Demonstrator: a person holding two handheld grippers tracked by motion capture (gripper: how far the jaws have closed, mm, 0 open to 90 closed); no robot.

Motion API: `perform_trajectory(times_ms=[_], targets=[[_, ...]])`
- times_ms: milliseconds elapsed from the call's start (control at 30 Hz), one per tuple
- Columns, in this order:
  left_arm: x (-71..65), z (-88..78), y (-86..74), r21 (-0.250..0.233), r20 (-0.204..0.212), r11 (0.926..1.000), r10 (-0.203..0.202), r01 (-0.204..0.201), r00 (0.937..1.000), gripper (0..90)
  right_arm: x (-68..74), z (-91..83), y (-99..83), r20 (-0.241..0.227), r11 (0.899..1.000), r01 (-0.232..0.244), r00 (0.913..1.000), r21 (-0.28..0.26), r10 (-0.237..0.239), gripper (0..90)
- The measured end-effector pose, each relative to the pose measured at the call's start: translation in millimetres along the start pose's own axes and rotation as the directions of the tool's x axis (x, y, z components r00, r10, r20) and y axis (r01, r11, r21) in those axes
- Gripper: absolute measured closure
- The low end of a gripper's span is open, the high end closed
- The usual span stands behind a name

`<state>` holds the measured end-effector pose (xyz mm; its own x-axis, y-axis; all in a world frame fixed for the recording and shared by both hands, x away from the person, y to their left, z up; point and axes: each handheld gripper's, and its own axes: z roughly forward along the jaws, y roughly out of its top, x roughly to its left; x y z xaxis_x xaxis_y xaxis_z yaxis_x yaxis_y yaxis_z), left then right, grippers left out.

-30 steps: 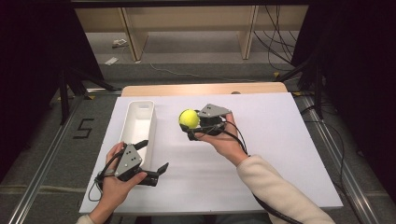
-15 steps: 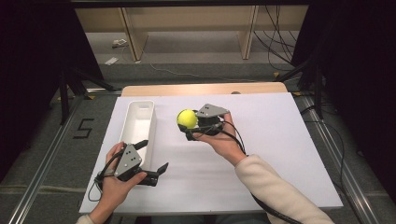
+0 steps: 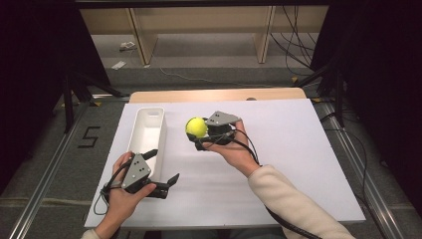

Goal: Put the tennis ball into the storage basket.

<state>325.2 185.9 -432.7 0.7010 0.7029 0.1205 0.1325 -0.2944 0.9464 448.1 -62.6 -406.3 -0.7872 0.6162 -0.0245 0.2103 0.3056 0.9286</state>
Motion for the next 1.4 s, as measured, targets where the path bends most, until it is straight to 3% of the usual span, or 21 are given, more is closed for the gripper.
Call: perform_trajectory(times_ms=[1400], targets=[[0.0, -0.6, 0.0, -0.004, 0.003, 1.0000, 0.002, -0.002, 1.0000, 0.0, 7.6, 10.8, 9.8, -0.025, 1.000, 0.004, 0.9997, -0.016, -0.004, 26.3]])
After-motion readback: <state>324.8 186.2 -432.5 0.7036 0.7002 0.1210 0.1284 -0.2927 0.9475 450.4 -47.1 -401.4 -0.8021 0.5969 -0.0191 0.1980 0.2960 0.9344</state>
